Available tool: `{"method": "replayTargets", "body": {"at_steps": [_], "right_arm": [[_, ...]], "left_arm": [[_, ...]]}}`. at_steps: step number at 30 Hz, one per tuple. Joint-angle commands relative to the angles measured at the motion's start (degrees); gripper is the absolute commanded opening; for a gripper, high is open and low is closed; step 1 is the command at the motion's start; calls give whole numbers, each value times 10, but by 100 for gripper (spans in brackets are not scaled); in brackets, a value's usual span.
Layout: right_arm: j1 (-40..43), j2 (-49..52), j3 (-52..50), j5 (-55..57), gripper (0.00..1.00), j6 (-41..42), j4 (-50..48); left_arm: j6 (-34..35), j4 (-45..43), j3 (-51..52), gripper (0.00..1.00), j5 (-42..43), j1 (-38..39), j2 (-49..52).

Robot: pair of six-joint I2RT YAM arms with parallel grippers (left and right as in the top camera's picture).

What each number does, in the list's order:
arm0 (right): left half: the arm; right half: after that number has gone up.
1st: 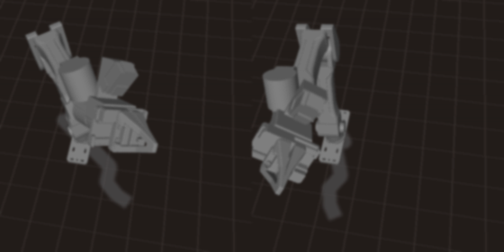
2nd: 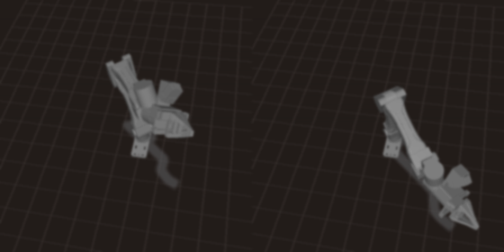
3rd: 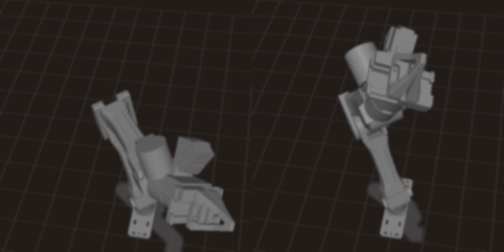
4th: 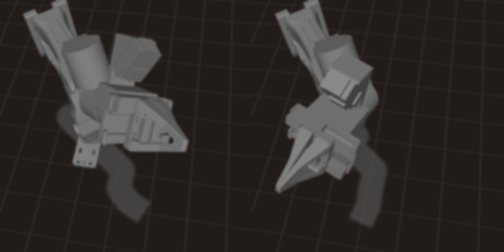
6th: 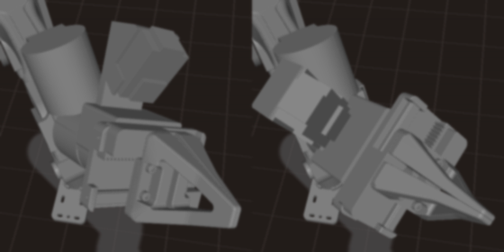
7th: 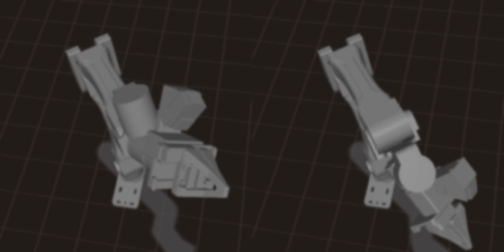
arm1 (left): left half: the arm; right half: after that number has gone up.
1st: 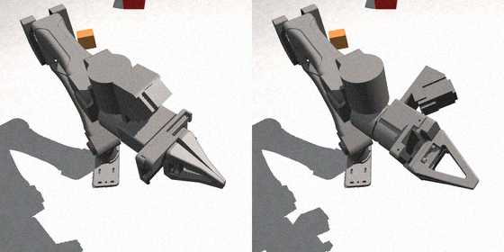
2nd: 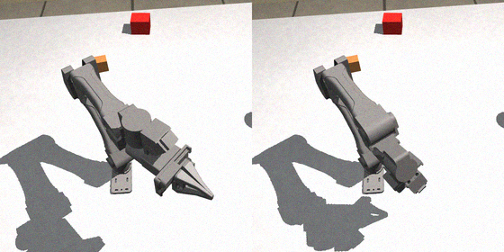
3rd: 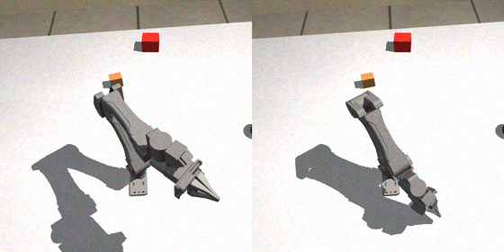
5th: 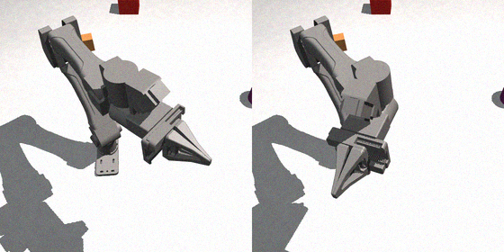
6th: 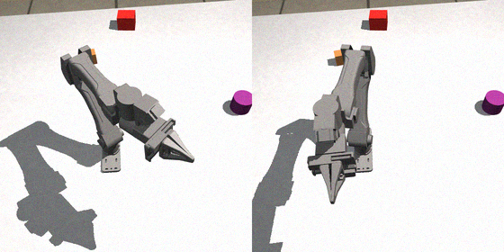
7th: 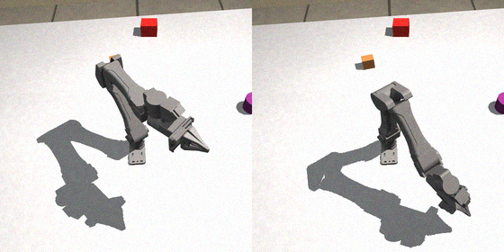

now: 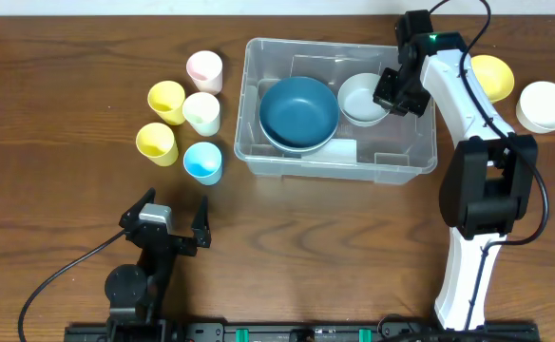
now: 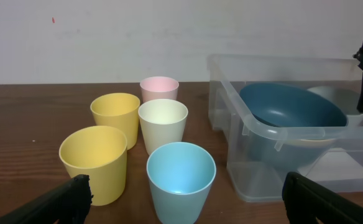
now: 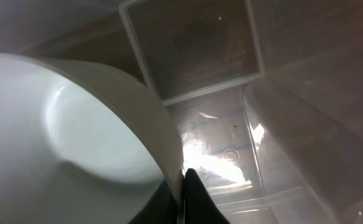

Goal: Pack container

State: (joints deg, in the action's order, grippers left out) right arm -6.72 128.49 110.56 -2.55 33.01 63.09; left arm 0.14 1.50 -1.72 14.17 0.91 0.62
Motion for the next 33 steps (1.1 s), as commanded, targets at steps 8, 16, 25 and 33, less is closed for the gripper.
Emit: {"method": "replayTargets", "body": {"at_steps": [8, 16, 25, 33], "right_arm": [[0, 21, 0, -3, 29, 5, -1], [0, 19, 3, -27, 64, -28, 1], [2, -13, 59, -40, 70, -35, 35], [10, -65, 182, -49, 85, -44, 77]], "left_arm": [[-3, 12, 15, 98, 0, -2, -4], [-3, 12, 15, 98, 0, -2, -4], [-3, 12, 15, 98, -1, -2, -4], [-3, 12, 15, 98, 0, -2, -4]]}}
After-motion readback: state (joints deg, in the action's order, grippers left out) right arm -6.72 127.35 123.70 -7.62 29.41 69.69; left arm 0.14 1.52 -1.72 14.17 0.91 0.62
